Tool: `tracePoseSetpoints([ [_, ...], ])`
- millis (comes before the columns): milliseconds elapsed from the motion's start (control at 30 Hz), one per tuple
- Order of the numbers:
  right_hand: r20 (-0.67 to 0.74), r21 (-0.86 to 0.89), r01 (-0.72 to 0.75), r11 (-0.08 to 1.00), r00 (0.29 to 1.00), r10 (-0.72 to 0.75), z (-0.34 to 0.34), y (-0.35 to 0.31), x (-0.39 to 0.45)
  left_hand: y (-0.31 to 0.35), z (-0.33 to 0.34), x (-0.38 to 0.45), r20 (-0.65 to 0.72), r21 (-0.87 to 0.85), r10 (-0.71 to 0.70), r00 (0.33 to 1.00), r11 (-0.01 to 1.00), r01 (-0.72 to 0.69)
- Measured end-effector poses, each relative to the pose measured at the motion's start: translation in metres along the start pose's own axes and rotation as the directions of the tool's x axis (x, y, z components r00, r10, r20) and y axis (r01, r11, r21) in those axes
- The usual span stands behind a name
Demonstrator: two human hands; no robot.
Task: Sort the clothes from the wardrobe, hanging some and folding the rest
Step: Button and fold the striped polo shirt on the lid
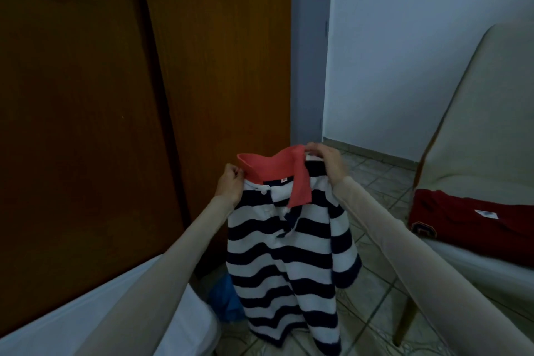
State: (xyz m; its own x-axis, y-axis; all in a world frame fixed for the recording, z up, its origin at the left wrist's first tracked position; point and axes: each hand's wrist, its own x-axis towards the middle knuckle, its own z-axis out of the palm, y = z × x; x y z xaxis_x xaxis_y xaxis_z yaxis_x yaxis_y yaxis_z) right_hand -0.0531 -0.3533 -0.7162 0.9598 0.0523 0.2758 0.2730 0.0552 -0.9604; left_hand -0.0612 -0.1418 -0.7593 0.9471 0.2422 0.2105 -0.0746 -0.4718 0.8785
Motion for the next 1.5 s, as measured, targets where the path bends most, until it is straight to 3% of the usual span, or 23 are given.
tracePoseSetpoints([
  [200,0.012,-0.274,0.135,0.952,0.991,-0.136,0.0,0.01,0.004,0.007,-0.002,0.002,-0.018,0.006,0.022,1.0,1.0,-0.022],
  [333,-0.074,-0.66,0.152,0.736,0.961,-0.265,-0.007,0.014,0.008,0.009,-0.003,0.001,-0.035,0.046,0.052,0.998,0.998,-0.05],
  [467,-0.091,-0.777,0.129,0.617,0.945,-0.313,-0.007,0.016,-0.001,0.01,-0.005,-0.001,-0.083,0.009,0.084,0.993,0.996,-0.084],
  [567,-0.173,-0.707,0.046,0.706,0.956,-0.235,-0.002,0.024,-0.001,0.013,-0.01,-0.003,-0.069,-0.018,0.149,0.986,0.988,-0.15],
  [633,-0.135,-0.443,-0.028,0.896,0.99,-0.036,0.006,0.026,0.0,0.015,-0.014,-0.006,-0.042,-0.031,0.199,0.979,0.979,-0.2],
  [700,-0.001,-0.147,-0.152,0.977,0.988,0.153,0.013,0.027,-0.001,0.019,-0.02,-0.01,-0.023,-0.047,0.249,0.968,0.967,-0.25],
  [767,0.107,-0.111,-0.198,0.974,0.972,0.209,0.017,0.028,-0.003,0.024,-0.027,-0.016,-0.008,-0.049,0.291,0.957,0.955,-0.291],
  [833,0.165,-0.23,-0.166,0.959,0.964,0.207,0.018,0.032,-0.009,0.029,-0.035,-0.02,0.01,-0.029,0.327,0.945,0.945,-0.327],
  [900,0.149,-0.495,-0.037,0.868,0.981,0.127,0.017,0.036,-0.014,0.032,-0.043,-0.025,0.033,-0.018,0.351,0.936,0.936,-0.35],
  [967,0.091,-0.763,0.078,0.642,0.996,-0.014,0.019,0.037,-0.017,0.036,-0.051,-0.031,0.043,-0.006,0.367,0.929,0.93,-0.367],
  [1033,0.066,-0.882,0.108,0.458,0.992,-0.106,0.024,0.038,-0.022,0.04,-0.057,-0.037,0.045,0.012,0.373,0.927,0.928,-0.374],
  [1067,0.059,-0.891,0.095,0.443,0.994,-0.095,0.027,0.036,-0.025,0.041,-0.06,-0.039,0.041,0.021,0.378,0.925,0.925,-0.379],
  [1167,0.184,-0.798,0.138,0.586,0.983,0.019,0.033,0.047,-0.026,0.046,-0.067,-0.048,0.044,0.037,0.393,0.919,0.918,-0.394],
  [1233,0.281,-0.616,0.092,0.783,0.953,0.109,0.04,0.053,-0.032,0.049,-0.073,-0.053,0.048,0.068,0.393,0.918,0.916,-0.396],
  [1300,0.309,-0.357,-0.137,0.924,0.916,0.256,0.051,0.052,-0.042,0.052,-0.079,-0.059,0.042,0.088,0.398,0.916,0.912,-0.4],
  [1367,0.33,-0.182,-0.245,0.952,0.897,0.294,0.062,0.052,-0.048,0.053,-0.087,-0.063,0.025,0.114,0.407,0.913,0.906,-0.407],
  [1500,0.351,-0.098,-0.225,0.969,0.904,0.246,0.077,0.04,-0.051,0.047,-0.113,-0.07,-0.079,0.156,0.369,0.926,0.922,-0.354],
])
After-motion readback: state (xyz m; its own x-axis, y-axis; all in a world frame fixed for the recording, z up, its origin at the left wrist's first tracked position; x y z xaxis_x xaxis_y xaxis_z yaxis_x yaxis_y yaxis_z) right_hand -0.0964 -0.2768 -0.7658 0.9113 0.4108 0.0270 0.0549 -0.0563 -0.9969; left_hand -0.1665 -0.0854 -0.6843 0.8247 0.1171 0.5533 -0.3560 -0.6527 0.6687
